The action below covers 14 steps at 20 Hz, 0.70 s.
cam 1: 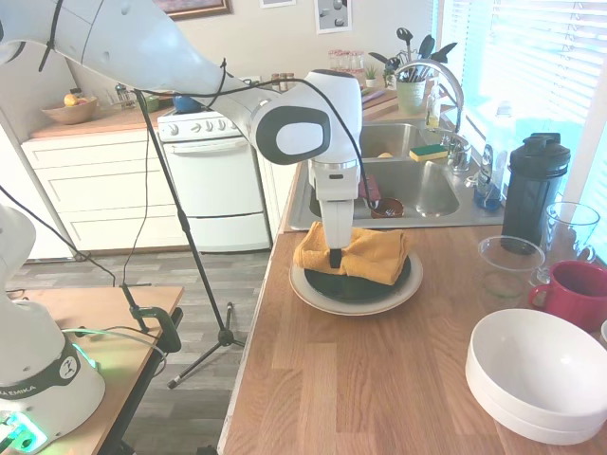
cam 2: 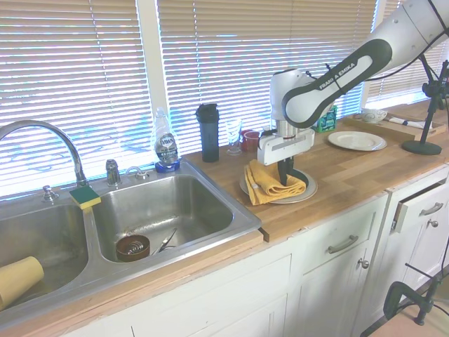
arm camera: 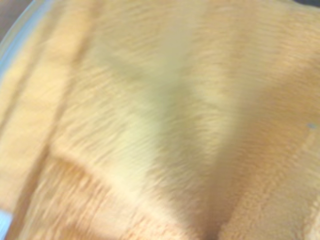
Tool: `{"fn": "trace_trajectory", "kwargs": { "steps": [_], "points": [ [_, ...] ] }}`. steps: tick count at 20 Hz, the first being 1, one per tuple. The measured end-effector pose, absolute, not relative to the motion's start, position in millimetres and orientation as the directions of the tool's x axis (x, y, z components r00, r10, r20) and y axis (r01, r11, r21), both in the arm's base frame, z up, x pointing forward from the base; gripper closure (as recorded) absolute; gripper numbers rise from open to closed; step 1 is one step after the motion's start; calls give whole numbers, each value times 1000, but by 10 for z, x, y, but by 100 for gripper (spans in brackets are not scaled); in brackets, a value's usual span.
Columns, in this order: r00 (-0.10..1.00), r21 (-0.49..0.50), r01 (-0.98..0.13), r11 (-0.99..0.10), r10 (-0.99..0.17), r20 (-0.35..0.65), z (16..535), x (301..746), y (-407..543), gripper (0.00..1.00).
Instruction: Wipe the blue plate in clockwise motion
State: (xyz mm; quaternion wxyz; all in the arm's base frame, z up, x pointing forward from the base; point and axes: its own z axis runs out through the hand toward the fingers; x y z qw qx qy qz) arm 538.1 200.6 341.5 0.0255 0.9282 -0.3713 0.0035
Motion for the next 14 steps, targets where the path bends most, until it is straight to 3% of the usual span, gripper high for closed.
{"fn": "trace_trajectory", "kwargs": {
  "steps": [7,14],
  "points": [
    [692,24,-722,-692,-721,44,3556,5482,1769,100],
    [691,-16,-721,-693,-720,68,4029,5222,1591,100]
  ]
}}
